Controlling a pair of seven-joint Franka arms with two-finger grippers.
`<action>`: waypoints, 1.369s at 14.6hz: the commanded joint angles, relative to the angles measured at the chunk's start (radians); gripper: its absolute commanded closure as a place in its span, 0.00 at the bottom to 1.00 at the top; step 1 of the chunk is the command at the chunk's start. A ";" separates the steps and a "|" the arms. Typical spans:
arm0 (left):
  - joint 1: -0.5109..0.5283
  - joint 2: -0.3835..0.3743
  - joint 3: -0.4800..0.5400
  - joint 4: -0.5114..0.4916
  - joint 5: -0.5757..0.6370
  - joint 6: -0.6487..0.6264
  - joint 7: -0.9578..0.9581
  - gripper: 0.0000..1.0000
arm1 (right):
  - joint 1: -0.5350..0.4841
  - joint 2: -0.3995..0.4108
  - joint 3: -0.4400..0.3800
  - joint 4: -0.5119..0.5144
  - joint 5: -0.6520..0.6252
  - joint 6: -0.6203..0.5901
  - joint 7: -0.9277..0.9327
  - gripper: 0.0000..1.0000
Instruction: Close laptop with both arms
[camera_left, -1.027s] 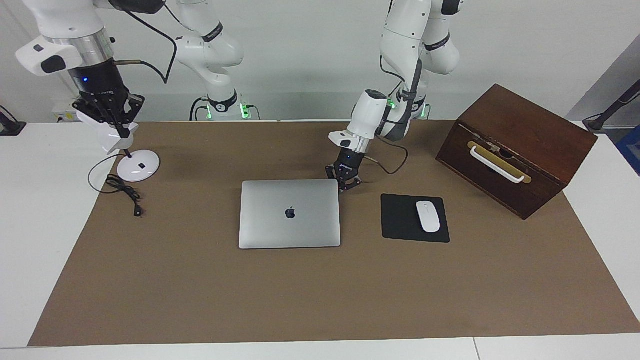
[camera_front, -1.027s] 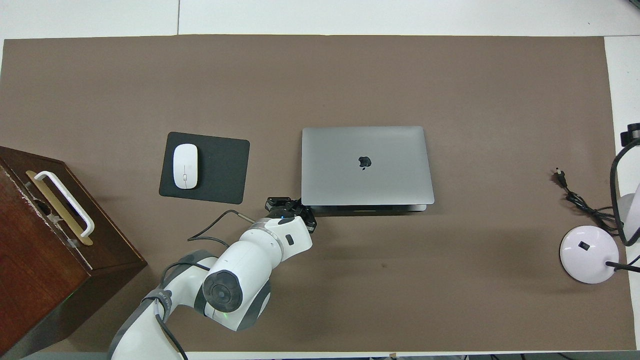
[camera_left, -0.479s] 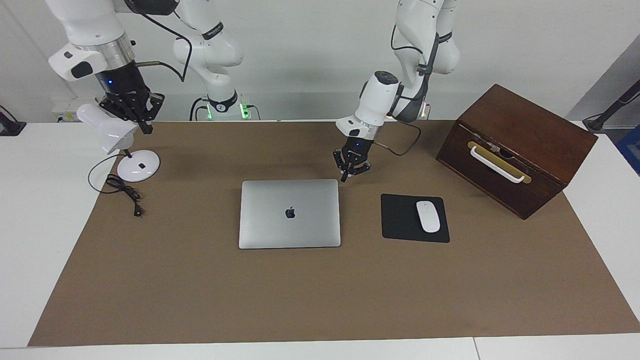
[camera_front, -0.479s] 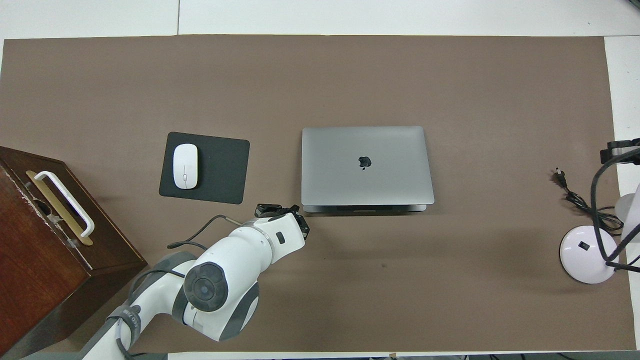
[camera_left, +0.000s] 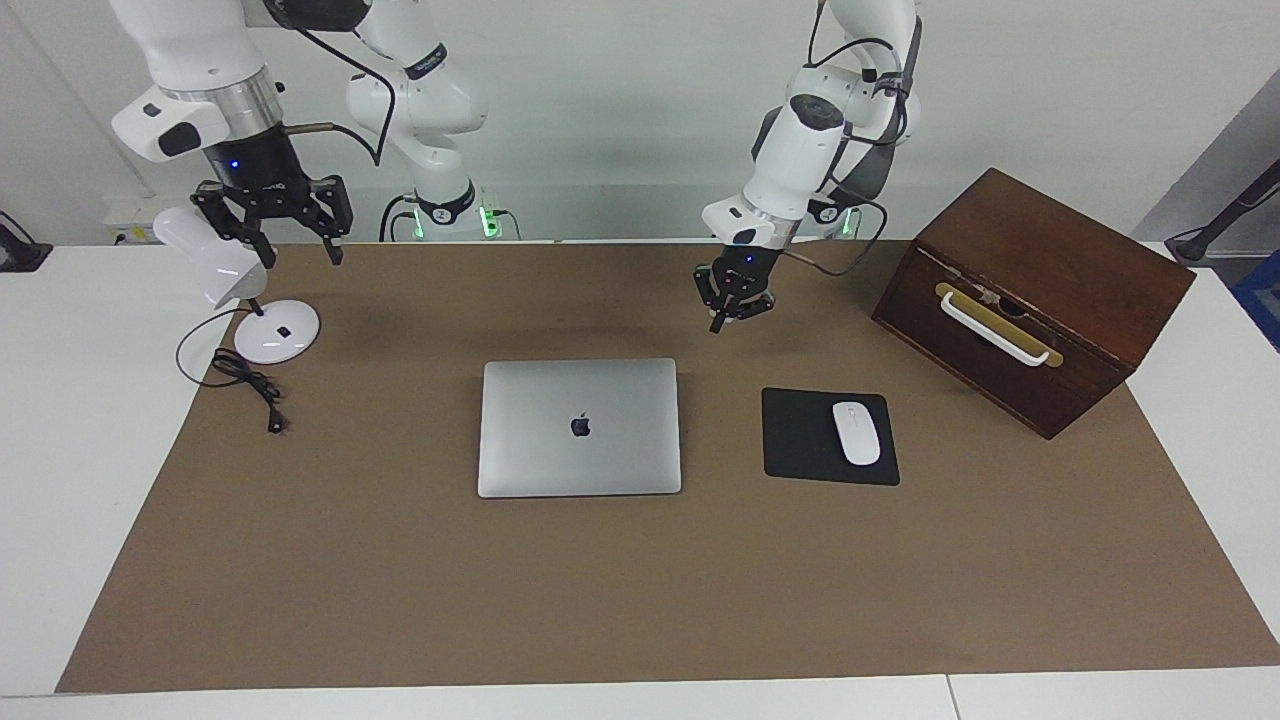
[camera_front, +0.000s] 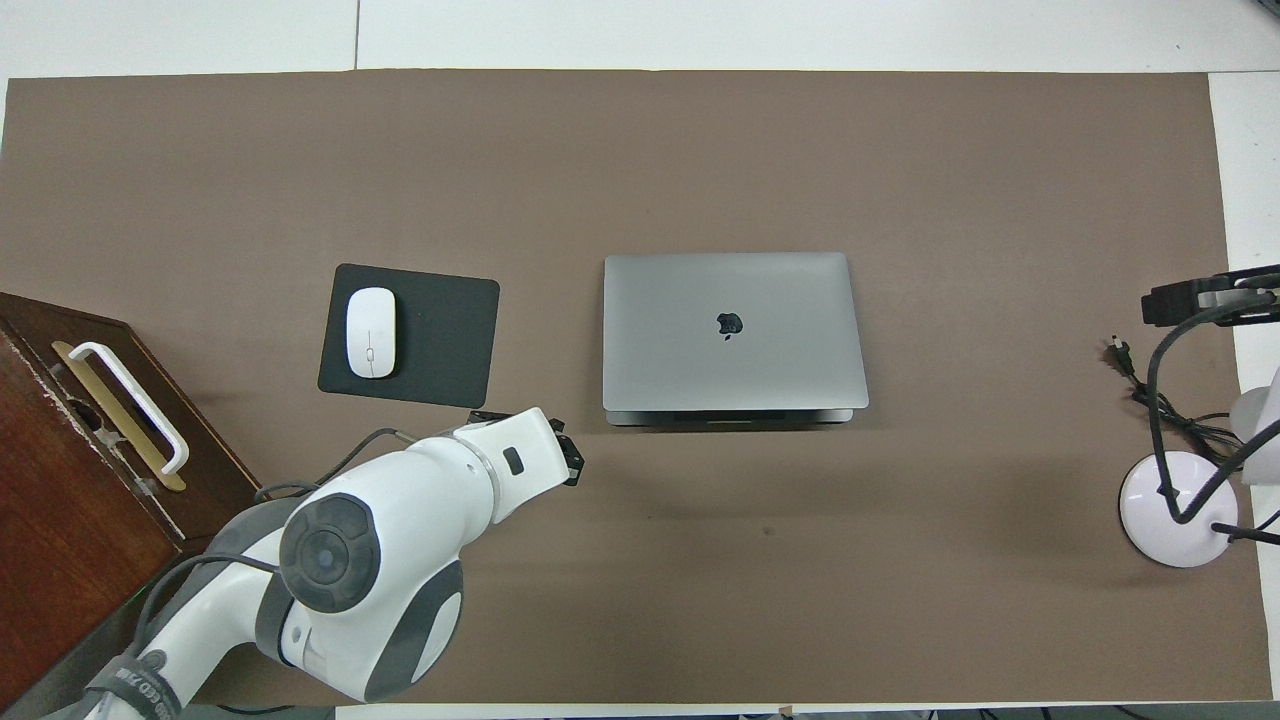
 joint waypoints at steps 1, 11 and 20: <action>0.057 -0.022 0.000 0.090 0.006 -0.165 -0.002 1.00 | -0.003 -0.013 0.002 -0.016 0.014 0.012 0.015 0.00; 0.285 -0.070 -0.002 0.221 0.071 -0.402 0.008 0.00 | -0.003 -0.014 0.002 -0.021 0.017 0.021 0.067 0.00; 0.504 -0.058 0.000 0.383 0.106 -0.585 0.016 0.00 | -0.004 -0.014 0.002 -0.024 0.017 0.026 0.065 0.00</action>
